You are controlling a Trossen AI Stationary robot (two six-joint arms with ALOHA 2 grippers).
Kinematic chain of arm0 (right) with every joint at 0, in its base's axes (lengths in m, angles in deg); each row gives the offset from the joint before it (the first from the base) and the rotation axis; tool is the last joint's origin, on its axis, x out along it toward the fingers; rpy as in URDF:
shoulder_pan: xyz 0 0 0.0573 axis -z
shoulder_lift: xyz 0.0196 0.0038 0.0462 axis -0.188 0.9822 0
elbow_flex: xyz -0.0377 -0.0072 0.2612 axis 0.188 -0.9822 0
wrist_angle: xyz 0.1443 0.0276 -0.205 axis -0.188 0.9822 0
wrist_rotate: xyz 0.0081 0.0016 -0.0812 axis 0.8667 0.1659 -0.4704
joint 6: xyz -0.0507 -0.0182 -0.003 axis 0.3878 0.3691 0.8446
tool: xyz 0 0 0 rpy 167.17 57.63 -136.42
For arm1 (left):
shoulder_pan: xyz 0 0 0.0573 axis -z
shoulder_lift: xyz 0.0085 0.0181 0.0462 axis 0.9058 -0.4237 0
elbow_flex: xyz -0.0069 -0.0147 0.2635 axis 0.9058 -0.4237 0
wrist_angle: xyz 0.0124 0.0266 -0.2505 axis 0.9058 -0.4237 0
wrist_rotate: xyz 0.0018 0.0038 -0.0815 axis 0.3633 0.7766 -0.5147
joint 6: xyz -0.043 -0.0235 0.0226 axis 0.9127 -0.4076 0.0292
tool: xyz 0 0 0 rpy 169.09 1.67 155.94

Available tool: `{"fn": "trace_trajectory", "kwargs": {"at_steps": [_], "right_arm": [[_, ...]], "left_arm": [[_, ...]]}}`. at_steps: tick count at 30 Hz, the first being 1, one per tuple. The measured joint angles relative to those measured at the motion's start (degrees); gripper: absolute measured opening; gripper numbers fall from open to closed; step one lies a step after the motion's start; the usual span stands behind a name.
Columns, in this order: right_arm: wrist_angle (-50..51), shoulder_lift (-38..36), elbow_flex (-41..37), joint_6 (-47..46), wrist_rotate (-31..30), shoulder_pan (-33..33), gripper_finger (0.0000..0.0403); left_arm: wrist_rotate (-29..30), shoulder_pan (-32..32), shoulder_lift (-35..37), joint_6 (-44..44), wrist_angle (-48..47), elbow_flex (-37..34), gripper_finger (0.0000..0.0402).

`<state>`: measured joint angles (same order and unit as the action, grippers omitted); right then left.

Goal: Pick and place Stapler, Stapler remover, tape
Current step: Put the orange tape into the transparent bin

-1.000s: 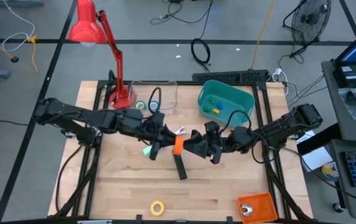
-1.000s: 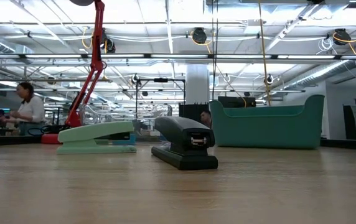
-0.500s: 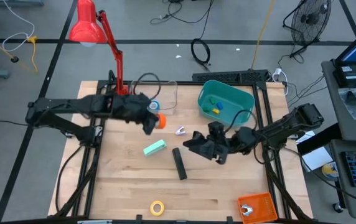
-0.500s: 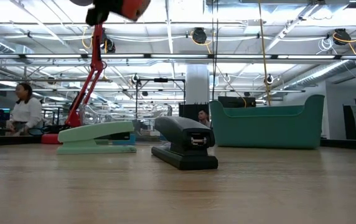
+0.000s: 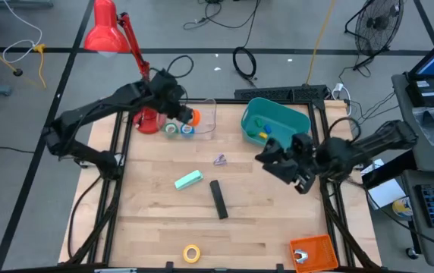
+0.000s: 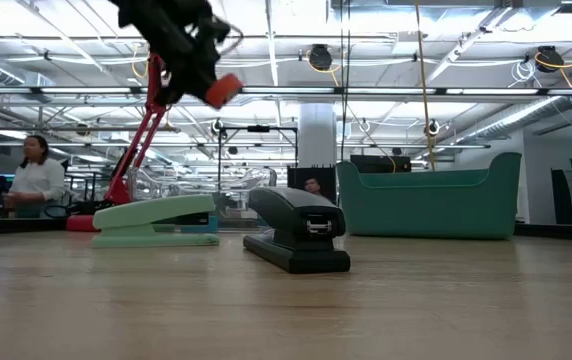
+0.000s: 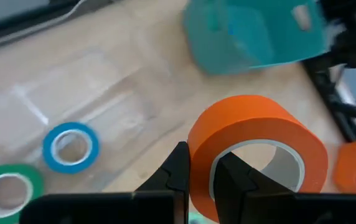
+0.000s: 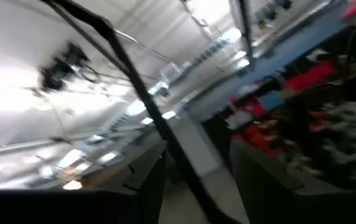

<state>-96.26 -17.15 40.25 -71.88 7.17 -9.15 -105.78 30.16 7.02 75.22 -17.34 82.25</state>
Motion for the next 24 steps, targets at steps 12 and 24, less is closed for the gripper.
{"fn": "trace_trajectory", "kwargs": {"at_steps": [12,24], "right_arm": [[28.2,-14.9,0.0,13.5,-13.1,4.4,0.0159],[34.3,-15.4,0.0,13.3,-12.6,9.2,0.0156]], "left_arm": [[3.7,-9.5,-13.6,-6.7,-5.7,0.0,0.0036],[17.3,-11.0,-18.1,-23.8,-5.1,0.0,0.0036]]}}
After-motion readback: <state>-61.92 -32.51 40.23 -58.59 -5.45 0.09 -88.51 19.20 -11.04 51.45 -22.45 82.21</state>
